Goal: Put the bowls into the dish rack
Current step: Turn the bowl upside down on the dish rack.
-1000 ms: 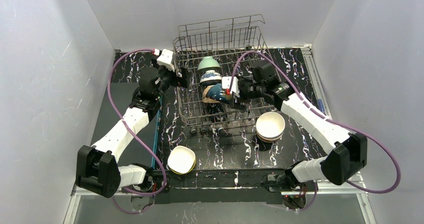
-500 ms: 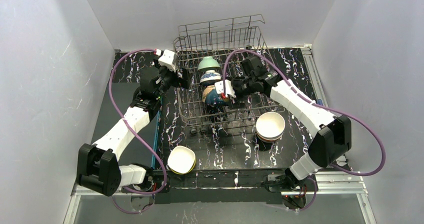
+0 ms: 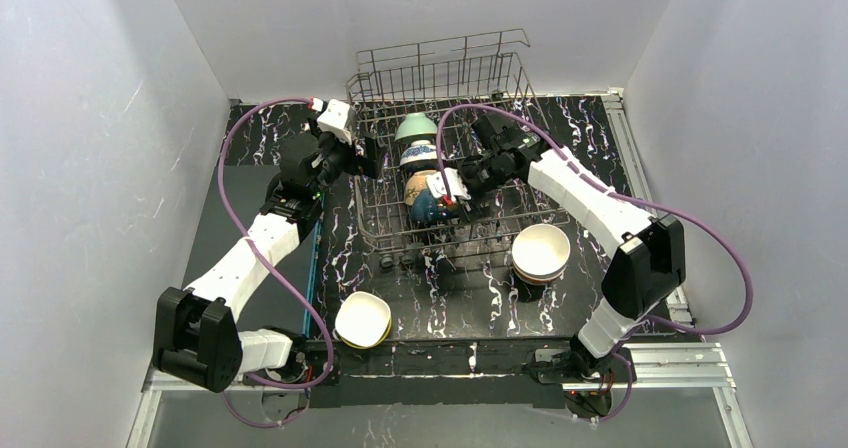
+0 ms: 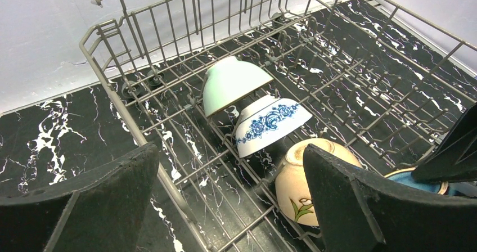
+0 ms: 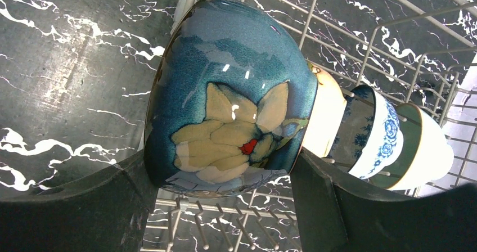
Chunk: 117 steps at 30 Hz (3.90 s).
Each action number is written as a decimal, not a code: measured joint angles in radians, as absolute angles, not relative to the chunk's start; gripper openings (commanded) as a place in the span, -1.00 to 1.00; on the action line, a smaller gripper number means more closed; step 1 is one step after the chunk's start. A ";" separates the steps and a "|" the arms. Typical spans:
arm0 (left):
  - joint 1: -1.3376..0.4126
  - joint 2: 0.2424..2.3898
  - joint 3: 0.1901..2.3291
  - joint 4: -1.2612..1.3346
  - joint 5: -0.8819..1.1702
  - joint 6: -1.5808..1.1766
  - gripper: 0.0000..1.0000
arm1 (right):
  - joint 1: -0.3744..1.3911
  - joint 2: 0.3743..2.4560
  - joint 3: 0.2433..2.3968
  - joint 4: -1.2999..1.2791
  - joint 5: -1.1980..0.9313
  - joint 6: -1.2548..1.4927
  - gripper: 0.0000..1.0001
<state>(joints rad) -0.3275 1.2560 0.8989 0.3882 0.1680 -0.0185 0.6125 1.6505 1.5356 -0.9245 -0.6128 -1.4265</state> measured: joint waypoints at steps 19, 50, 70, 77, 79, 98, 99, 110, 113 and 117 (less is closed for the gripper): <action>-0.327 1.256 0.899 0.388 0.175 -0.019 0.96 | 0.661 1.691 1.574 -0.941 -0.578 -1.449 -0.97; -0.327 1.256 0.899 0.388 0.187 -0.019 0.96 | 0.716 1.659 1.538 -0.859 -0.435 -1.339 -0.97; -0.327 1.256 0.899 0.388 0.192 -0.019 0.96 | 0.719 1.599 1.443 -0.748 -0.363 -1.320 -0.97; -0.327 1.256 0.899 0.388 0.192 -0.019 0.96 | 0.719 1.599 1.441 -0.731 -0.353 -1.342 -0.97; -0.327 1.256 0.899 0.388 0.192 -0.019 0.96 | 0.719 1.599 1.441 -0.735 -0.350 -1.357 -0.97; -0.327 1.272 0.899 0.388 0.201 -0.020 0.96 | 0.714 1.583 1.406 -0.757 -0.360 -1.441 0.40; -0.327 1.272 0.899 0.388 0.202 -0.020 0.96 | 0.714 1.581 1.403 -0.755 -0.360 -1.441 0.53; -0.327 1.272 0.899 0.388 0.211 -0.020 0.96 | 0.713 1.532 1.376 -0.714 -0.345 -1.415 0.97; -0.327 1.273 0.899 0.388 0.215 -0.021 0.96 | 0.713 1.522 1.376 -0.713 -0.346 -1.411 0.97; -0.327 1.276 0.899 0.389 0.221 -0.023 0.96 | 0.713 1.511 1.376 -0.713 -0.351 -1.409 0.97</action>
